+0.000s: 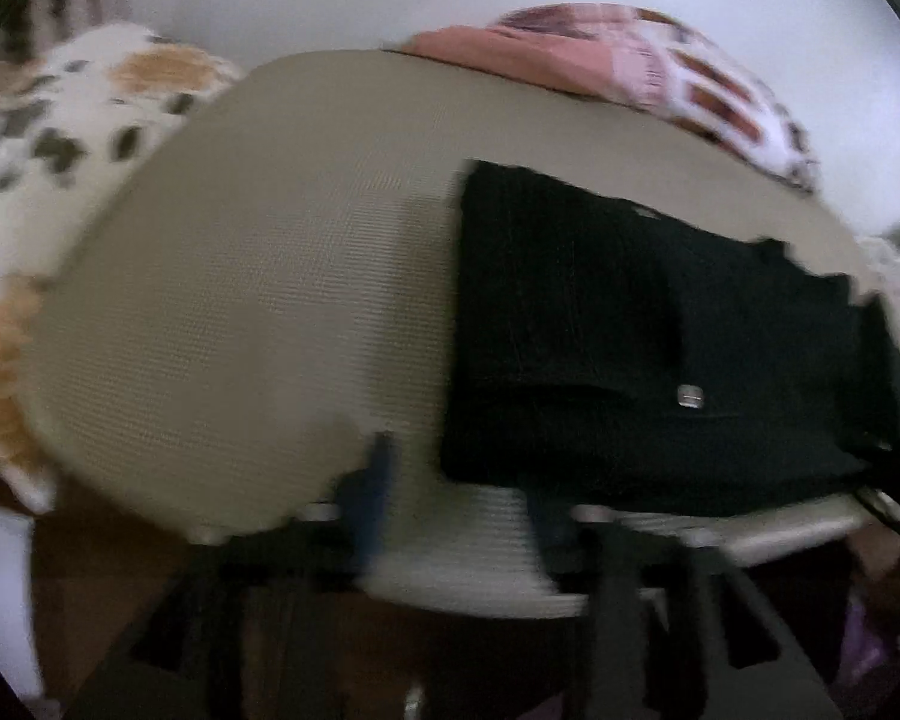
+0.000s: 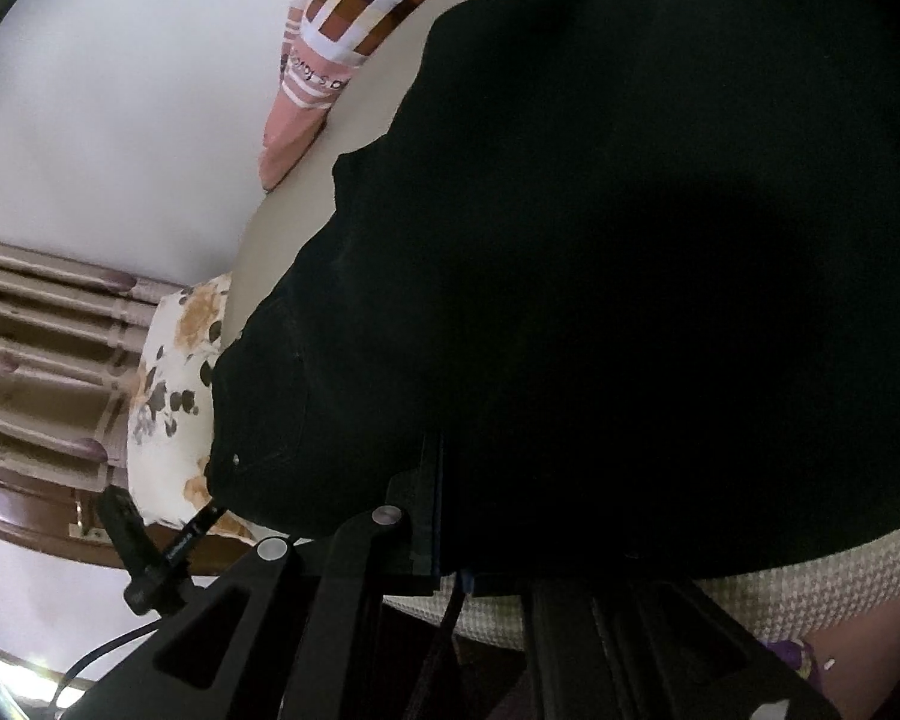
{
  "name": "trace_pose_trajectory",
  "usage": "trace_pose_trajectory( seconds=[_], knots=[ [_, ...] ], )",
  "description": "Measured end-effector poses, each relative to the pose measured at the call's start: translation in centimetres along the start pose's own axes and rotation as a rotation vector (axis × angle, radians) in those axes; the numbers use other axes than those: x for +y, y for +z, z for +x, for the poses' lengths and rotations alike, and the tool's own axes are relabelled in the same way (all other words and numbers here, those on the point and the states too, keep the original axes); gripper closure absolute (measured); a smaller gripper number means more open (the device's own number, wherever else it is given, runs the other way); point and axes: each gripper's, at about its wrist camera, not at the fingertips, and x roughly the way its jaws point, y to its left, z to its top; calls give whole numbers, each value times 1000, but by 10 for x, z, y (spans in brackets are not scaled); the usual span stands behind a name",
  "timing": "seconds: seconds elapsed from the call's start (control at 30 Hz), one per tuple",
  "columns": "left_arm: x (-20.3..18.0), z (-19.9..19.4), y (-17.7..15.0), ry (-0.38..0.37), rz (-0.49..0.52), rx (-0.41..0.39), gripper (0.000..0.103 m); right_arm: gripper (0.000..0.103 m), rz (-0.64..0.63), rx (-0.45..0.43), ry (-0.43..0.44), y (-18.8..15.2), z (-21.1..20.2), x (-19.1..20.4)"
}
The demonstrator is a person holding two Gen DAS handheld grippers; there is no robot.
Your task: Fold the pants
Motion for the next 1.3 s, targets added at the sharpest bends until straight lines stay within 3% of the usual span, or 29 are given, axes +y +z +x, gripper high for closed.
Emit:
trace_pose_trajectory(
  seconds=[0.03, 0.17, 0.27, 0.3, 0.4, 0.5, 0.6, 0.7, 0.83, 0.9, 0.97, 1.1, 1.3],
  knots=[
    [4, -7, 1, 34, -25, -12, 35, 97, 11, 2, 25, 1, -1, -3],
    [12, -45, 7, 97, -121, -134, 34, 92, 70, -10, 147, 3, -7, -16],
    [-6, -61, 18, -18, -87, -232, 30, 84, 87, -37, 214, 6, -14, -20],
    [-16, -56, 22, -24, -55, -228, 28, 80, 87, -60, 229, 8, -20, -22],
    [-42, -14, 29, -81, 18, -117, 28, 75, 95, -116, 266, 15, -33, -31],
    [-39, 23, 23, -88, -23, 4, 28, 75, 106, -174, 302, 28, -50, -48],
    [-32, 32, 16, -87, -70, 15, 28, 75, 137, -270, 341, 47, -75, -70],
    [-28, 32, 13, -92, -94, 18, 28, 75, 196, -426, 322, 73, -112, -105],
    [-29, 33, 13, -77, -89, 28, 25, 75, 279, -566, 271, 94, -151, -147],
    [-25, 33, 14, -87, -108, 33, 24, 94, 307, -616, 233, 101, -169, -165],
    [-26, 34, 14, -79, -109, 38, 23, 96, 328, -635, 138, 106, -184, -181],
    [-25, 36, 14, -87, -131, 49, 21, 98, 366, -643, 94, 106, -198, -201],
    [-27, 36, 14, -73, -115, 49, 19, 99, 357, -666, 63, 93, -215, -196]
  ],
)
